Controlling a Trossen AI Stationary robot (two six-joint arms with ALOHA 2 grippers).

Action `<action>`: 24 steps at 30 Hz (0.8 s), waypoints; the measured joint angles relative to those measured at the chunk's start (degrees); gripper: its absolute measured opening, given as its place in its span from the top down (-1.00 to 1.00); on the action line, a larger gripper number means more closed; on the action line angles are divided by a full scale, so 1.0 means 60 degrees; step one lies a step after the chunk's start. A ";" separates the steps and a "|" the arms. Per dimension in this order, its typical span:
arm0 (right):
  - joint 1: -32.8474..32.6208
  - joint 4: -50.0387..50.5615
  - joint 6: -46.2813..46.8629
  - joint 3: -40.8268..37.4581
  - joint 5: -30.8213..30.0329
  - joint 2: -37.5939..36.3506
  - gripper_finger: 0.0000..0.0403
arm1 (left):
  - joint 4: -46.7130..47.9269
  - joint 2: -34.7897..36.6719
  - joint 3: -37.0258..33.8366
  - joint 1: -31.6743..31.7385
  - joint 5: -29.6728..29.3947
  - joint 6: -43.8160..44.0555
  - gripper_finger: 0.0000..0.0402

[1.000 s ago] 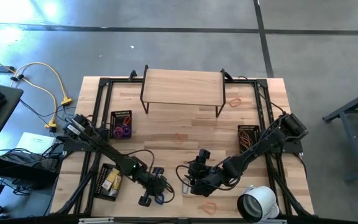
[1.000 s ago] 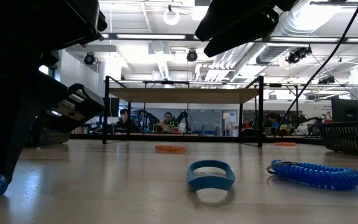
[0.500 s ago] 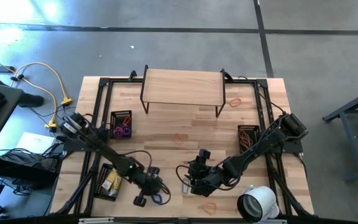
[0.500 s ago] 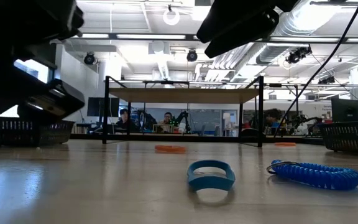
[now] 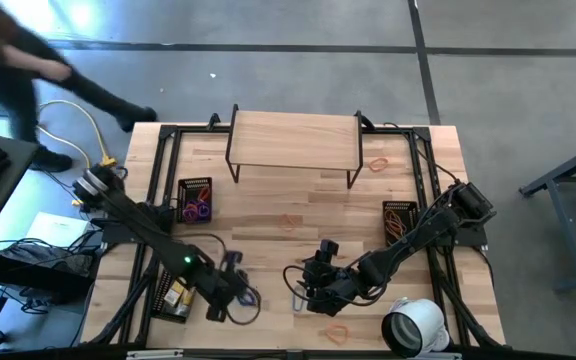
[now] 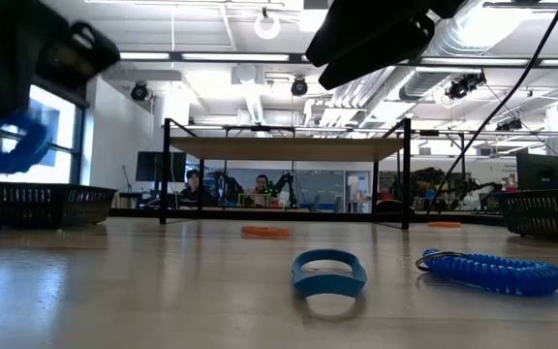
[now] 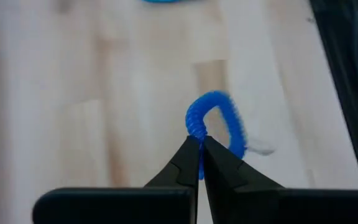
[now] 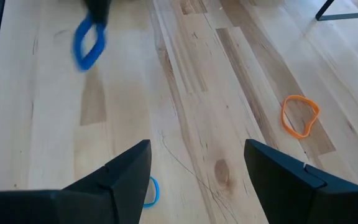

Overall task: Pick & Place Office Desk Supplies
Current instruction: Put the right blue spring keychain into the top left black bin

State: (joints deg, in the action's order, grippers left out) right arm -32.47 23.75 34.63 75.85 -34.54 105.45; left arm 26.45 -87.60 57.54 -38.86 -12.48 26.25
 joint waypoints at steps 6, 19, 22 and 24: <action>0.0000 0.0004 -0.0033 -0.0004 0.0004 0.0000 -0.23 | 0.1995 0.1907 0.0215 0.0082 -0.1024 0.0274 0.99; -0.0029 0.0008 0.0004 -0.0004 0.0004 0.0000 -0.23 | 0.8481 0.4139 0.0213 0.2856 -0.2803 0.5541 0.99; -0.0026 0.0011 0.0004 -0.0004 0.0004 0.0000 -0.23 | 0.9432 0.4139 0.0153 0.3486 -0.2796 0.6316 0.99; -0.0026 0.0010 0.0007 -0.0004 0.0004 0.0000 -0.23 | 0.9505 0.4139 0.0059 0.3867 -0.2710 0.6464 0.99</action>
State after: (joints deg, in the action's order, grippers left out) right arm -32.62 23.81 34.68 75.83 -34.52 105.45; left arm 83.48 -62.76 57.89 -15.66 -28.74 65.03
